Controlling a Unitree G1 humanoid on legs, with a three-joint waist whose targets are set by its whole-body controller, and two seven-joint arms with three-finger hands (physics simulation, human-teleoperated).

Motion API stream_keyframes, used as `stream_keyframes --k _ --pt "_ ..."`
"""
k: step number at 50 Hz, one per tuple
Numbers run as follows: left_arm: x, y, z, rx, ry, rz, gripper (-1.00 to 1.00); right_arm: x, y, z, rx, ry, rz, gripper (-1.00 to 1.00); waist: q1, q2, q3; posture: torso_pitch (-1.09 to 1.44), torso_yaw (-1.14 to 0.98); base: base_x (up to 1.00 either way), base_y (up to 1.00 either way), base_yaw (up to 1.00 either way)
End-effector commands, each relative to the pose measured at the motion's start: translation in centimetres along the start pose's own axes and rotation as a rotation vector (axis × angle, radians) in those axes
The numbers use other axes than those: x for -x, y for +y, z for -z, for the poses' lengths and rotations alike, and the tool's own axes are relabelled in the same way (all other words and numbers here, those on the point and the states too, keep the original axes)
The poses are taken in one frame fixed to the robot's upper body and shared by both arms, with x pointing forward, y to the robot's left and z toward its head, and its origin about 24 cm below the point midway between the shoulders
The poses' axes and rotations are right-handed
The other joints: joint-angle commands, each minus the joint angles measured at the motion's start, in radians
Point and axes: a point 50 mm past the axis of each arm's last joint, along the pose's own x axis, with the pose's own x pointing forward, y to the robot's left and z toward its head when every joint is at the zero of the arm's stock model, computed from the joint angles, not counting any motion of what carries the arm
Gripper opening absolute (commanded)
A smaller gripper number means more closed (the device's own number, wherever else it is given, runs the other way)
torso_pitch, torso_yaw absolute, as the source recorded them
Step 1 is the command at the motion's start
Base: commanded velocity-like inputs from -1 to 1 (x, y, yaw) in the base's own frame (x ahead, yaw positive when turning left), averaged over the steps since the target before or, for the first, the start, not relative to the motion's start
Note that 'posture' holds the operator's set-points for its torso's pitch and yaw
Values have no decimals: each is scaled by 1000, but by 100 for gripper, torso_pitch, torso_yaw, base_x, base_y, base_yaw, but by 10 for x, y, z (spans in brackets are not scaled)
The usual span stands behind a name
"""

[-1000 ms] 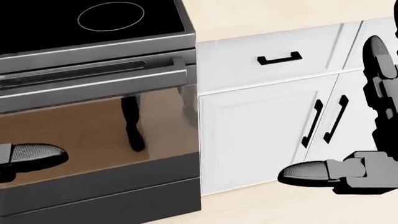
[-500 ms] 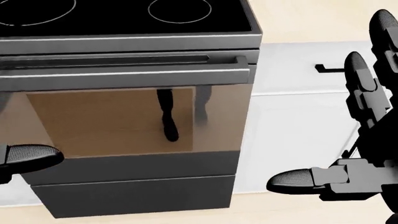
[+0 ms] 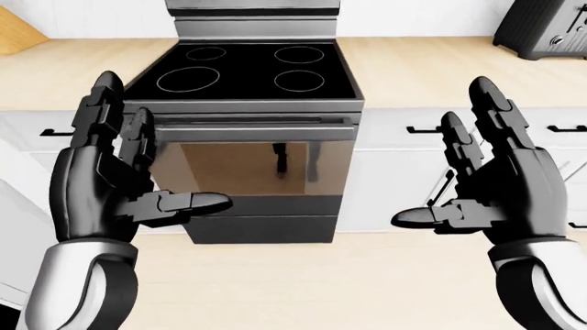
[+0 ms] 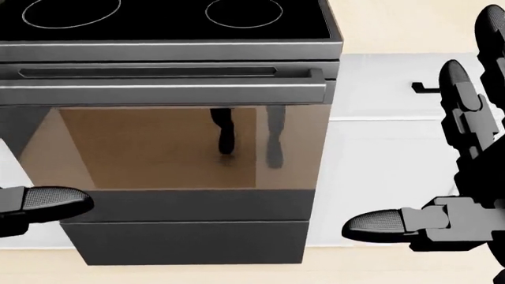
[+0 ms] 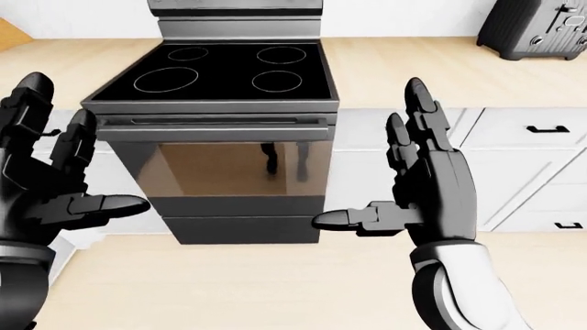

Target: Navigate to the stove.

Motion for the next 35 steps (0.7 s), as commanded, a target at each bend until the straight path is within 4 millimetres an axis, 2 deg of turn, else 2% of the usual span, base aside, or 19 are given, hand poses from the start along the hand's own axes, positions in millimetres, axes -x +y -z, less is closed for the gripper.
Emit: stream_keyframes --k 1,6,7,8,9,10,13,15,18,19,20,24,25,27,30,32,33,34,35 --pt "1 0 -11 -4 -77 -3 100 1 2 -8 -2 -60 -10 100 0 0 -7 0 0 0 48 0" --pt "2 1 -11 -5 -78 -5 100 2 0 -7 -12 -62 7 100 -12 48 22 0 0 0 36 0" --pt "2 1 -11 -6 -78 -5 100 2 0 -7 -12 -62 7 100 -22 79 31 0 0 0 0 0" --pt "2 1 -11 -7 -78 -5 100 2 0 -7 -10 -62 6 100 -28 125 23 0 0 0 0 0" --pt "2 1 -10 -7 -77 -7 100 2 0 -6 -12 -62 7 100 -30 153 20 0 0 0 0 0" --pt "2 1 -10 -7 -78 -7 100 2 0 -6 -14 -61 8 100 -12 109 35 0 0 0 0 0" --pt "2 1 -10 -7 -80 -8 100 2 0 -7 -16 -65 7 100 -8 81 18 0 0 0 0 0" --pt "1 2 -9 -10 -79 -9 100 2 -1 -8 -16 -63 15 100 1 60 17 0 0 0 0 0" --pt "3 2 -11 -7 -81 -10 100 2 -2 -9 -11 -65 22 100 17 9 10 0 0 0 0 0" --pt "3 2 -12 -6 -83 -11 100 2 -2 -10 -4 -74 27 100 22 2 11 0 0 0 0 0" --pt "3 4 -12 -3 -82 -14 100 3 -3 -10 -5 -71 26 100 17 19 18 0 0 0 0 0" --pt "3 3 -12 -3 -81 -14 100 3 -3 -10 -3 -75 23 100 17 29 10 0 0 0 0 0" --pt "3 3 -11 -3 -81 -13 100 4 -2 -10 -8 -79 13 100 12 38 -6 0 0 0 9 0" --pt "3 2 -10 -4 -80 -10 100 4 -2 -10 -6 -80 11 100 8 45 10 0 0 0 17 0" --pt "3 1 -10 -6 -79 -5 100 3 -2 -10 -3 -79 12 100 9 41 -1 0 0 0 18 0" --pt "3 1 -10 -6 -78 -4 100 3 -2 -10 -3 -79 12 100 5 52 -6 0 0 0 33 0" --pt "3 1 -10 -7 -78 -5 100 3 -2 -10 -5 -80 12 100 6 34 -3 0 0 0 48 0" --pt "3 0 -10 -7 -78 -2 100 3 -2 -10 -7 -80 12 100 5 25 -1 0 0 0 47 0" --pt "3 0 -10 -8 -78 -1 100 3 -2 -10 -9 -80 12 100 3 28 0 0 0 0 48 0"
